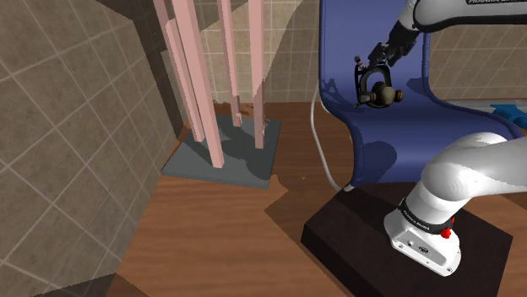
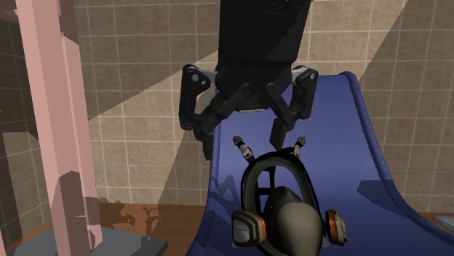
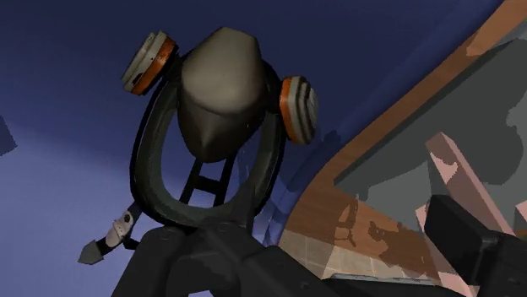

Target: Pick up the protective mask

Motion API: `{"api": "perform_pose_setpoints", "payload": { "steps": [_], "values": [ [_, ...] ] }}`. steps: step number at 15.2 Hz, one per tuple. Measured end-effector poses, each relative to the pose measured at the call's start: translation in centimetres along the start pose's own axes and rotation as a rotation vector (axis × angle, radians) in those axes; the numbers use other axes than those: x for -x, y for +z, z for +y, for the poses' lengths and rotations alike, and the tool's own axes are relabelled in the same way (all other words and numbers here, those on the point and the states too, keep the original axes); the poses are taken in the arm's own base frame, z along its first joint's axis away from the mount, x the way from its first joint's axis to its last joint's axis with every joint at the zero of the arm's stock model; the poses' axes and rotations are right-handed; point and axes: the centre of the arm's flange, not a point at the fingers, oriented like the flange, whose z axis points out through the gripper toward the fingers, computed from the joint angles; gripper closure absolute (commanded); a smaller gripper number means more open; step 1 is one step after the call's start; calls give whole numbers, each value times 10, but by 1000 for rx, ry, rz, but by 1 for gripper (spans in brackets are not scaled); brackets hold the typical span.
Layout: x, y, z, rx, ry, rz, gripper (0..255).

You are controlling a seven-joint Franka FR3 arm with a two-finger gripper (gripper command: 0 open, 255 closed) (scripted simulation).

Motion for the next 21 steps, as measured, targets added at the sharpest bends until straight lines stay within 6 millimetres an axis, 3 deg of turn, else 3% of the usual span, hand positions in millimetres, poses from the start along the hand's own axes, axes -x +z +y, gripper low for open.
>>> {"api": "perform_pose_setpoints", "payload": {
  "steps": [13, 15, 21],
  "values": [
    [-14, 92, 142, 9, 157, 138, 0],
    [-10, 99, 152, 11, 167, 148, 0],
    [-1, 125, 156, 15, 172, 164, 0]
  ]
}}
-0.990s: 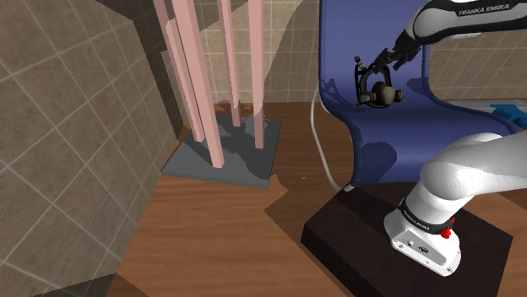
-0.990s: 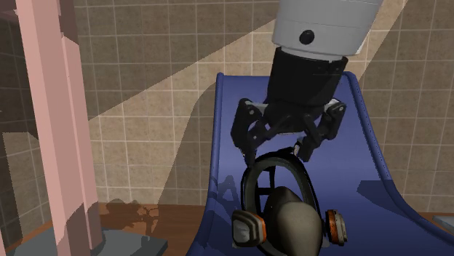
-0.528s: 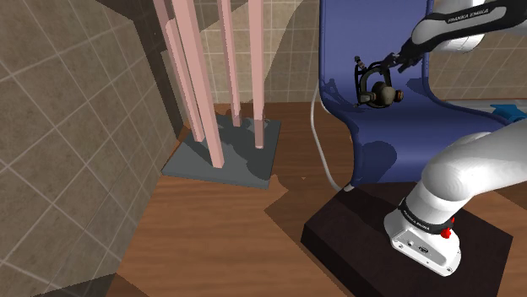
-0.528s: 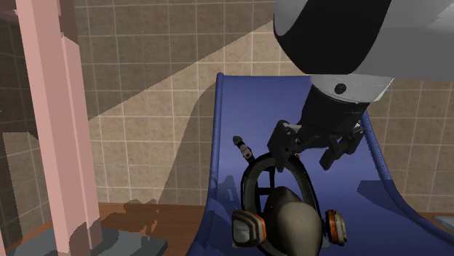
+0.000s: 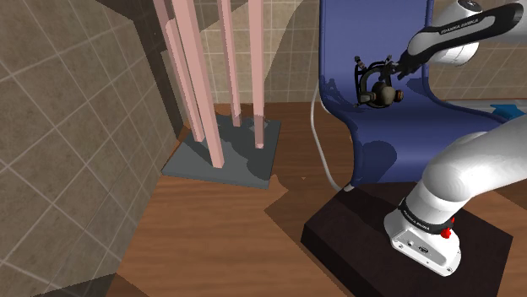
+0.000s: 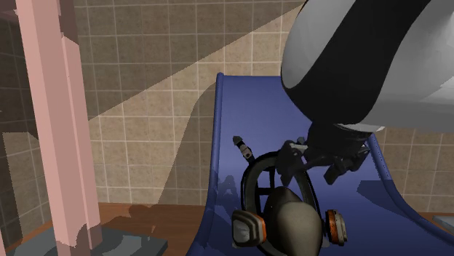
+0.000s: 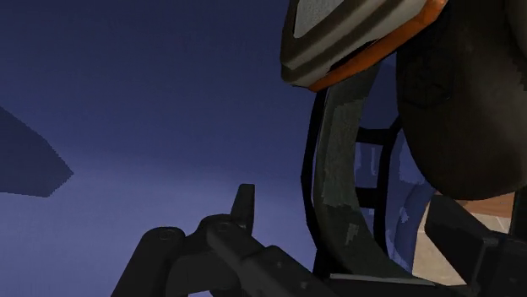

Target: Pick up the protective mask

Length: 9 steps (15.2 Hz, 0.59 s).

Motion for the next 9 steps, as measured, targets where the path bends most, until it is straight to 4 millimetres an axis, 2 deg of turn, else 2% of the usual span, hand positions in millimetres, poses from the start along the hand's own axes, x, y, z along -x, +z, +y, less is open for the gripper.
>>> {"api": "perform_pose_setpoints", "payload": {
  "steps": [1, 2, 9],
  "values": [
    [1, 2, 1, 1, 0, 3, 0],
    [1, 3, 1, 1, 0, 9, 255],
    [4, 7, 1, 0, -3, 0, 255]
  ]
}}
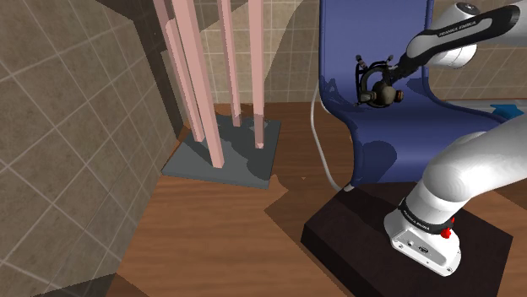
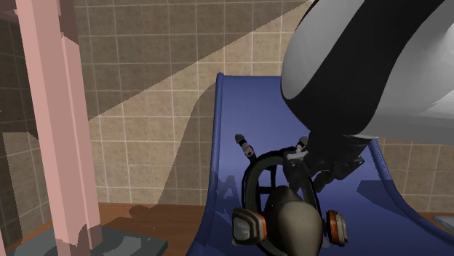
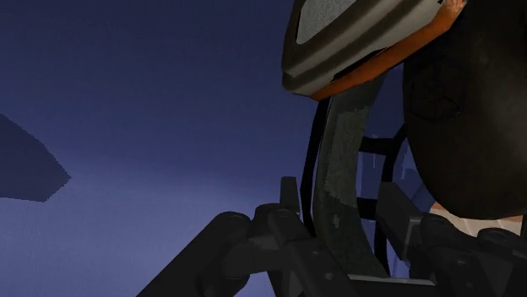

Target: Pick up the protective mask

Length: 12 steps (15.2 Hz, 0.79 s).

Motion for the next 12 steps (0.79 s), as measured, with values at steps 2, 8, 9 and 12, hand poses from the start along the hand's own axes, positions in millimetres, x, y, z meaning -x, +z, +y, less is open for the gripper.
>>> {"api": "perform_pose_setpoints", "payload": {
  "steps": [2, 8, 9, 12],
  "values": [
    [0, 0, 0, 0, 0, -1, 255],
    [-7, -15, -3, -2, 2, -13, 255],
    [-9, -20, -2, -2, 1, -14, 255],
    [-19, -33, -2, -2, 2, -14, 255]
  ]
}}
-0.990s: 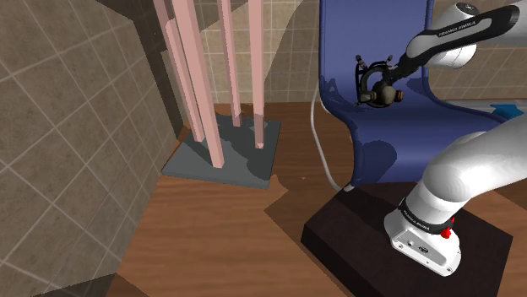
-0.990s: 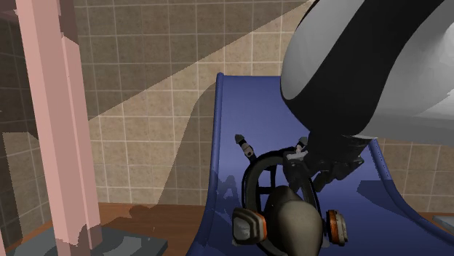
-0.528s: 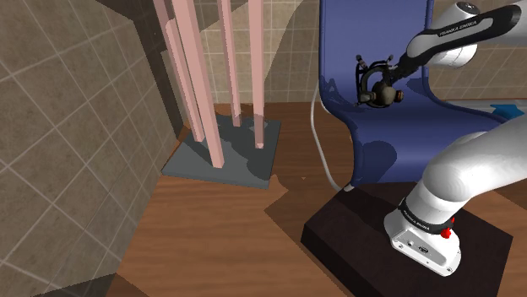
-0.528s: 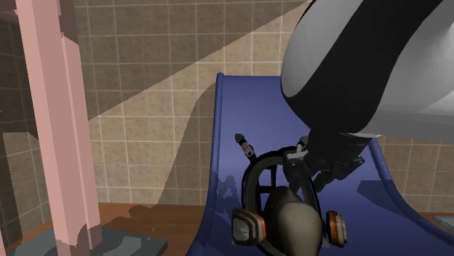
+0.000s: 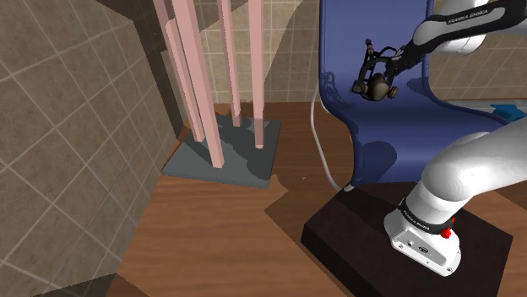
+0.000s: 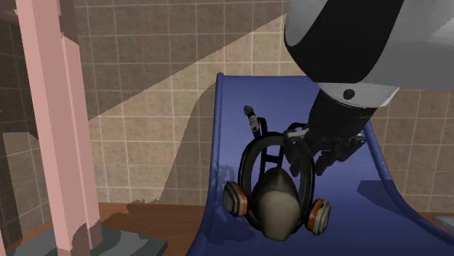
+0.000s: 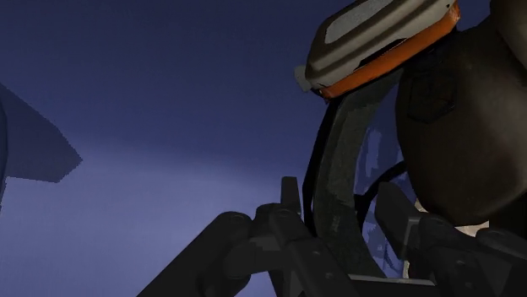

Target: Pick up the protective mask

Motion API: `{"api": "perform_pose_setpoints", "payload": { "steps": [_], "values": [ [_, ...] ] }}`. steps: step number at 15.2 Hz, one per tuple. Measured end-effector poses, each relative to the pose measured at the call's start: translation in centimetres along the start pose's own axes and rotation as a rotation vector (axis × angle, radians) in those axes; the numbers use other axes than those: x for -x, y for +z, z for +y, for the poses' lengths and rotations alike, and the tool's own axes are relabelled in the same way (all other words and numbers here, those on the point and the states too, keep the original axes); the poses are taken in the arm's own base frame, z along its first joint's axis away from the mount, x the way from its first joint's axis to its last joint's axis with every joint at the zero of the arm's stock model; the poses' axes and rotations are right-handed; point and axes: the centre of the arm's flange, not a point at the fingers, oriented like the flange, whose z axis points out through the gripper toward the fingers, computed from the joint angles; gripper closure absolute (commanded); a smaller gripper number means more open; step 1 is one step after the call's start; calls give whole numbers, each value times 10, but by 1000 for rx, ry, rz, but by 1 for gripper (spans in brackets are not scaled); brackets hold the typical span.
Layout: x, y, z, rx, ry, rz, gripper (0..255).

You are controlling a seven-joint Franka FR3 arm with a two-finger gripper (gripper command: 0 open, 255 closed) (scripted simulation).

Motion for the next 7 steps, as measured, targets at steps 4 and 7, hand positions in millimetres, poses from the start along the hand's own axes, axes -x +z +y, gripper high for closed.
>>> {"api": "perform_pose_setpoints", "payload": {
  "steps": [4, 7],
  "values": [
    [-8, -19, 0, 0, 0, 0, 255],
    [-16, -31, -2, 0, 0, 0, 255]
  ]
}}
